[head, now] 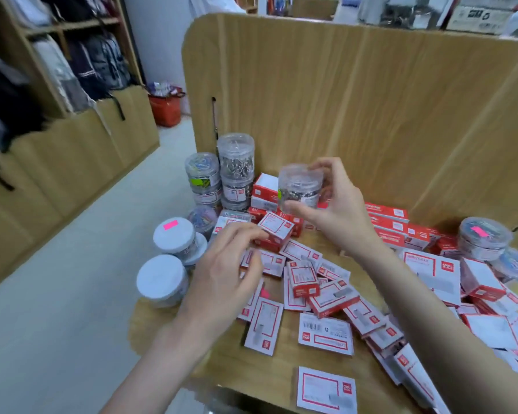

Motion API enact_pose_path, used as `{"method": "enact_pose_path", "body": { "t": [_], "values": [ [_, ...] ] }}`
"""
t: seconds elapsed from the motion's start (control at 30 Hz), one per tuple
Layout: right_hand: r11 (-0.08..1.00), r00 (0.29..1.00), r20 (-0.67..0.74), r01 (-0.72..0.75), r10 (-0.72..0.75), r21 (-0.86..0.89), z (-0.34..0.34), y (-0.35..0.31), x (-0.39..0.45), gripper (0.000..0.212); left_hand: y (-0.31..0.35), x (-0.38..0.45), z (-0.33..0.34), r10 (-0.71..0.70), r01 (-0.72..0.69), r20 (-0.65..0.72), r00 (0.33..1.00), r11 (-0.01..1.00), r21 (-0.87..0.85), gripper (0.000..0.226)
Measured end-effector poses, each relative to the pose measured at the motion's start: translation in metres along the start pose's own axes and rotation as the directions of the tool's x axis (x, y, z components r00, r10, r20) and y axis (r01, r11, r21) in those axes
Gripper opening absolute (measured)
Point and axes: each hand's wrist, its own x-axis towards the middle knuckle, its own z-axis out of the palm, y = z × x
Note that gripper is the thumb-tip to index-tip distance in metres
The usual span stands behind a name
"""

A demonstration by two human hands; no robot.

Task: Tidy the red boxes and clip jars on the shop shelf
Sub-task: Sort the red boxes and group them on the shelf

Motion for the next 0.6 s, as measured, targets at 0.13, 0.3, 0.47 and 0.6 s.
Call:
{"method": "enact_pose_path", "body": {
  "t": [0.13,0.3,0.47,0.6],
  "values": [
    [0.994,0.998,-0.017,0.064,-0.062,0.094,0.024,-0.024,0.035,0.054,-0.016,0.002,-0.01,0.001,0.006,-0.038,0.999,0.987,0.161,0.026],
    [0.98,0.979,-0.117,0.177,-0.166,0.089,0.053,-0.052,0.089,0.055,-0.032,0.002,-0.008,-0.003,0.014,-0.037,0.999,0.954,0.301,0.023],
    [0.965,0.964,-0.119,0.22,-0.237,-0.14,0.076,-0.042,0.098,0.056,-0.037,0.0,-0.007,-0.04,0.054,-0.059,0.997,0.959,0.279,0.022],
    [0.959,0.958,-0.164,0.199,-0.234,-0.204,0.071,-0.046,0.099,0.059,-0.043,0.002,-0.008,-0.072,0.083,-0.053,0.996,0.96,0.266,0.023]
  ]
}}
